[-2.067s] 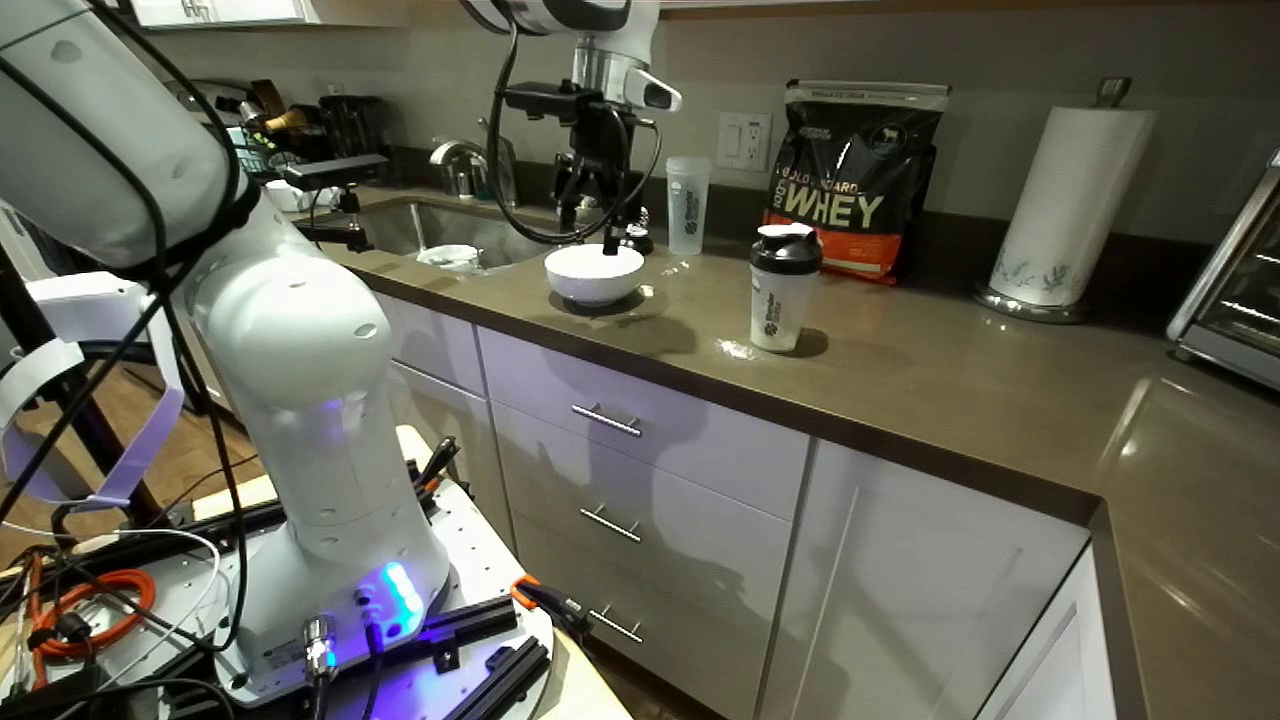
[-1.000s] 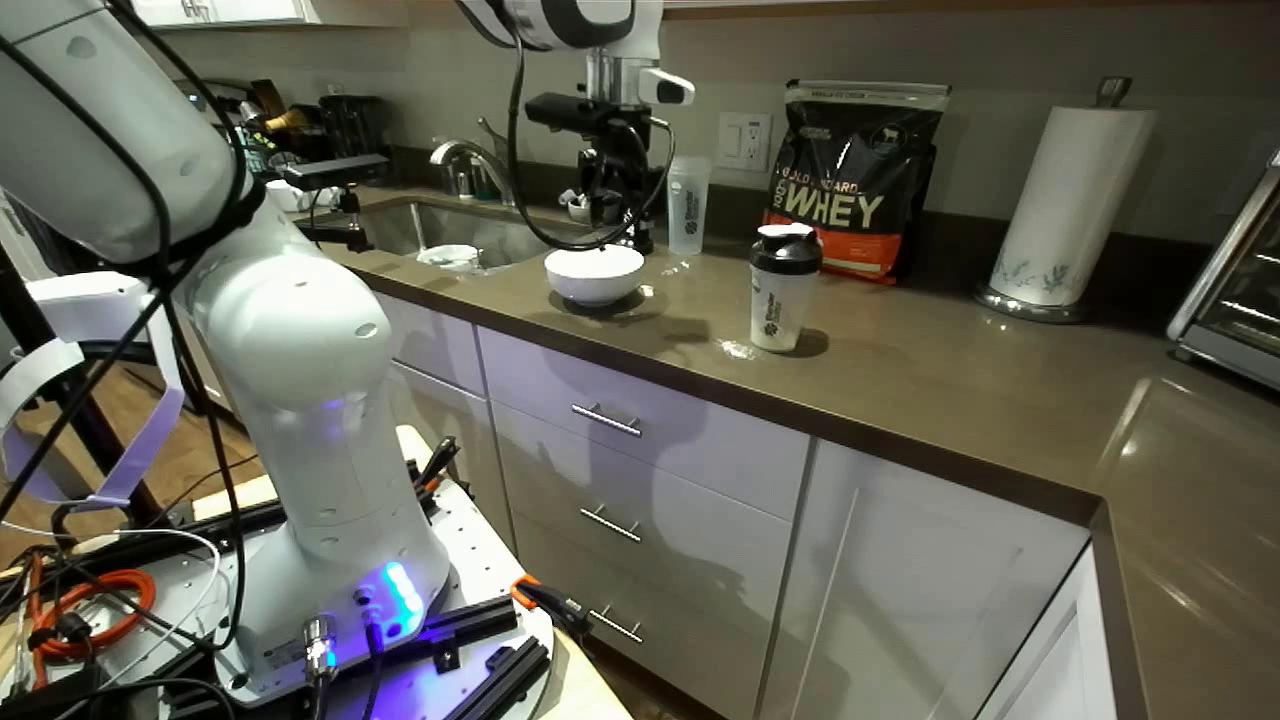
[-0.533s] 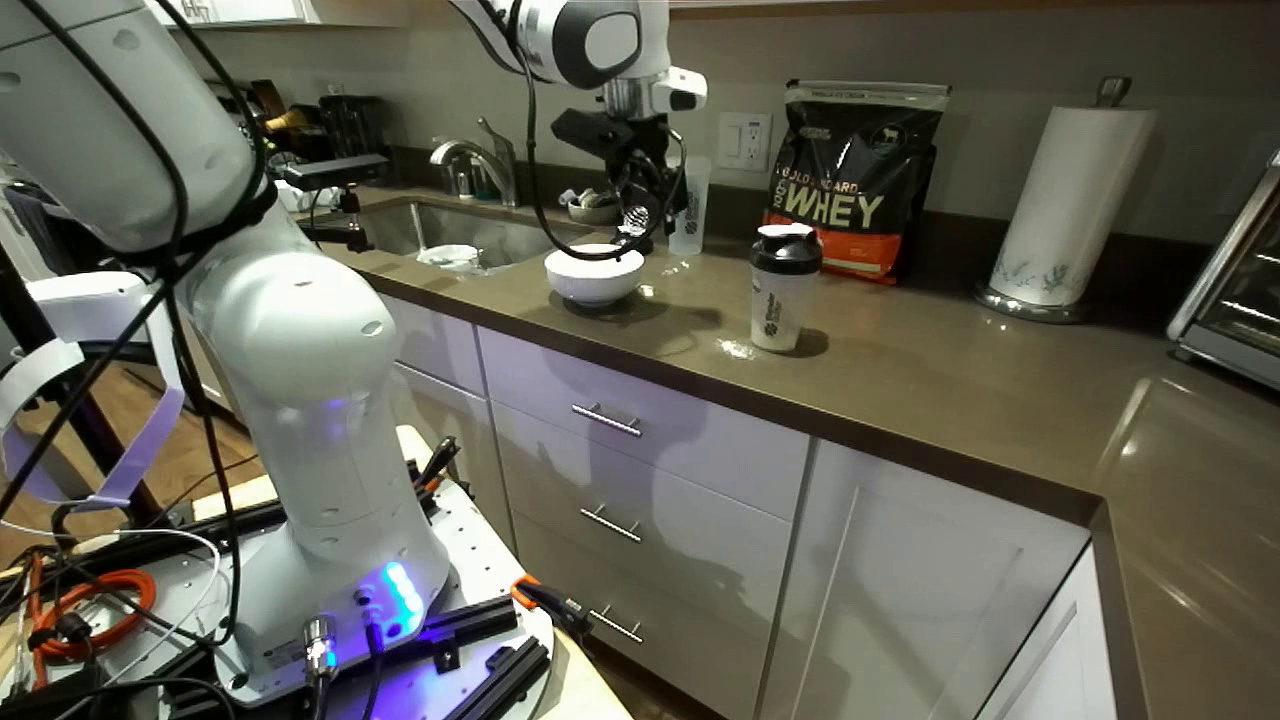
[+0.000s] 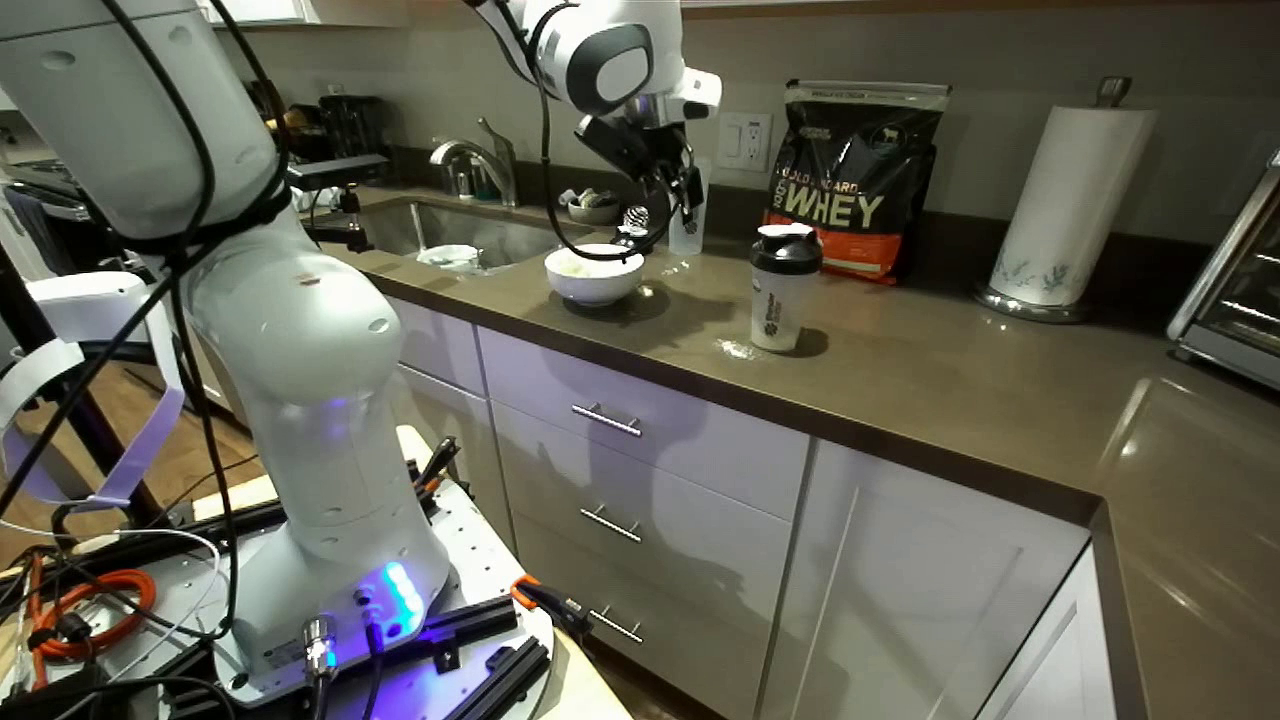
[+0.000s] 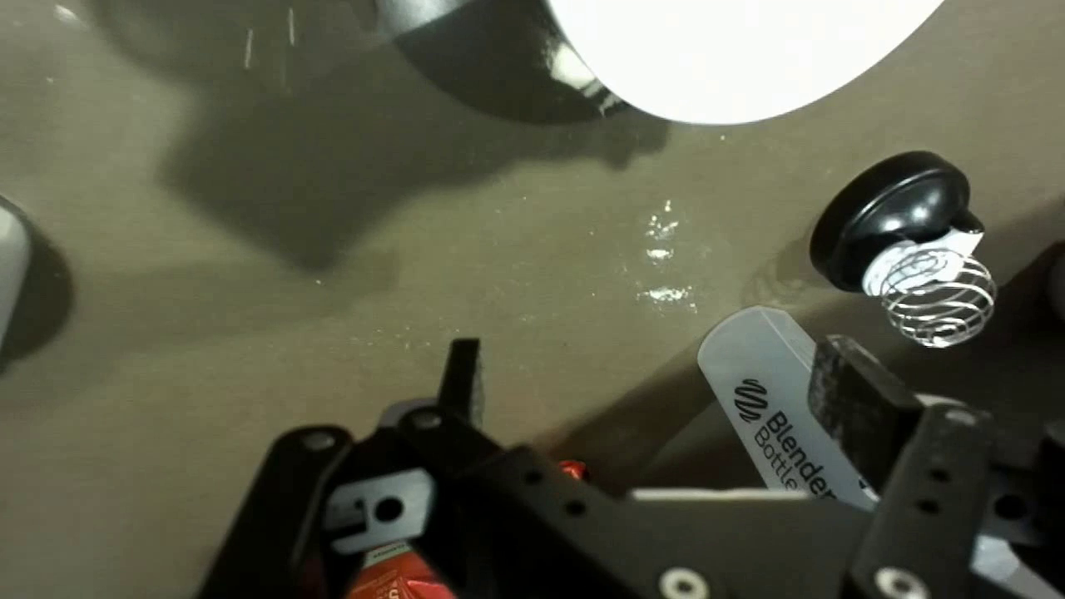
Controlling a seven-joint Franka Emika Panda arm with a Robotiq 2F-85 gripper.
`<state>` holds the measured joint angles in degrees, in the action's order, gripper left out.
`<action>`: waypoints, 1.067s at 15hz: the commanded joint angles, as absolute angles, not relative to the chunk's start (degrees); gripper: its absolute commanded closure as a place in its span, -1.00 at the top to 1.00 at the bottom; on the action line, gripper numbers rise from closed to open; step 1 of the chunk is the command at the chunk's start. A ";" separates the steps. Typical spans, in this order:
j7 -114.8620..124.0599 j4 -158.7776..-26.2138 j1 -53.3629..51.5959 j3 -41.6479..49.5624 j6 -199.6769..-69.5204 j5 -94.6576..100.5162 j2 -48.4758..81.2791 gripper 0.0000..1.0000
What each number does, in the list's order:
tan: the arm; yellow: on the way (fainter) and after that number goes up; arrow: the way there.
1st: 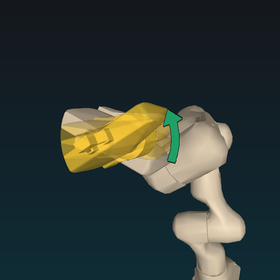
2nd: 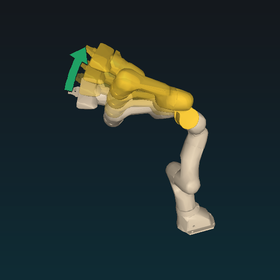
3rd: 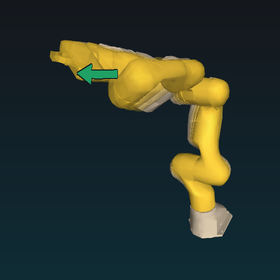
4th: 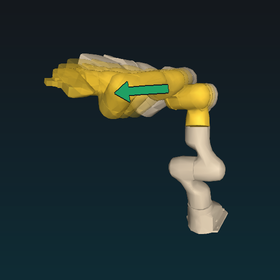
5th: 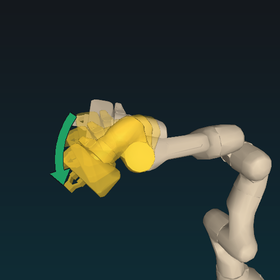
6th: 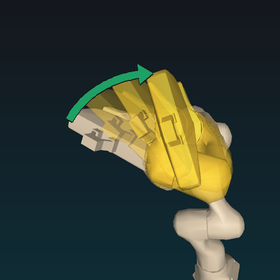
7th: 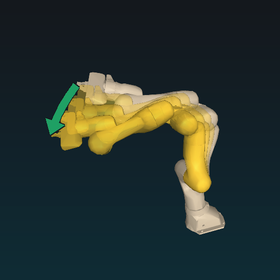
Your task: Move the clear cup forward
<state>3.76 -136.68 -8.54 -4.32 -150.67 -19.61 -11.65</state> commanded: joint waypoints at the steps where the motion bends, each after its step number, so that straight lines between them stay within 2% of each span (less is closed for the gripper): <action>1: 2.96 -132.53 -10.11 -4.87 -154.99 -23.09 -6.46 1.00; 10: 6.07 -122.25 -10.17 -8.39 -161.68 -21.49 3.71 1.00; 16: 6.81 -119.20 -9.92 -9.24 -161.81 -20.63 5.80 1.00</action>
<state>5.21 -120.75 -10.30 -8.55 -160.75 -21.10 4.75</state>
